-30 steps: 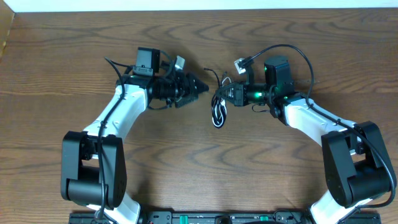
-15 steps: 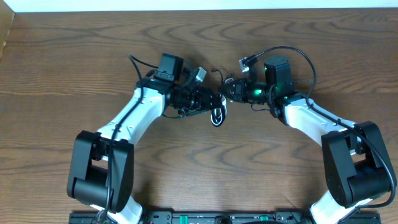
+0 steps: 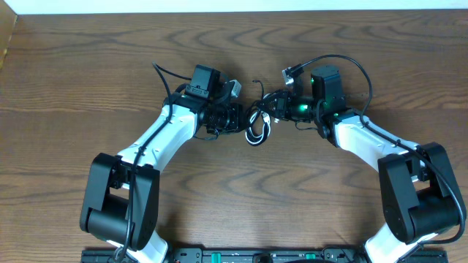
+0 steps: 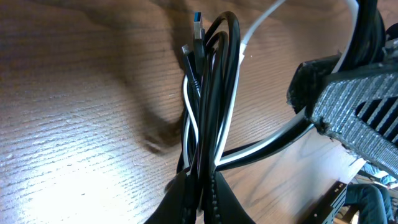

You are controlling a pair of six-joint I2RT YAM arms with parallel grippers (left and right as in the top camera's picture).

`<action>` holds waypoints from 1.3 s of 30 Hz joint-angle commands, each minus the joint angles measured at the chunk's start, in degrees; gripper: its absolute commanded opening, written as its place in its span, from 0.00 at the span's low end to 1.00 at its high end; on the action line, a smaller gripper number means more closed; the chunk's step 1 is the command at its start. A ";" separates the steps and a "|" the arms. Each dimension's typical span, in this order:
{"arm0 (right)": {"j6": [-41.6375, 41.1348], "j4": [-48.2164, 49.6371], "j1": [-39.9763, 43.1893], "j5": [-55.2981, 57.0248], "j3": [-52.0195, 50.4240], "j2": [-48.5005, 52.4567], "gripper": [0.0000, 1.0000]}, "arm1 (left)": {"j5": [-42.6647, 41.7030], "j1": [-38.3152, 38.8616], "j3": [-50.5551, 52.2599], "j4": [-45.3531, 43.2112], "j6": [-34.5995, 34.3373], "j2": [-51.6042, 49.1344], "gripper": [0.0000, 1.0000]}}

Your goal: Untangle cables

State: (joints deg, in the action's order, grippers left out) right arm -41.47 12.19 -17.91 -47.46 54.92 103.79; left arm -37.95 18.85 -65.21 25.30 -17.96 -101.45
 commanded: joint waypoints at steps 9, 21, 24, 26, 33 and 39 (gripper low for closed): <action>-0.02 -0.02 0.20 -0.74 0.68 -0.24 0.01 | 1.60 -0.39 0.61 -2.47 -0.11 -1.77 0.29; 1.07 -1.05 0.15 -1.36 0.66 -0.24 0.01 | 1.60 -0.39 0.63 -8.50 -1.84 -2.67 0.41; 1.99 -0.09 0.15 -2.91 0.66 -0.24 0.01 | 1.60 -0.39 0.68 -8.28 -2.05 -4.02 0.41; 2.82 1.18 0.15 -4.59 0.66 -0.24 0.01 | 1.53 -0.39 0.70 -8.28 -2.29 -5.20 0.41; 3.04 2.16 0.13 -5.62 0.66 -0.24 0.01 | 0.94 -0.39 0.70 -8.52 -2.49 -6.21 0.40; 4.33 2.19 -0.15 -5.66 0.66 -0.24 0.01 | 0.92 -0.28 0.70 -8.50 -2.49 -6.21 0.43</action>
State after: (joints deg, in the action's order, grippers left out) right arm -39.16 13.89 -17.76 -51.16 54.92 103.79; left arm -37.12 18.70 -65.14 16.60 -19.92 -107.20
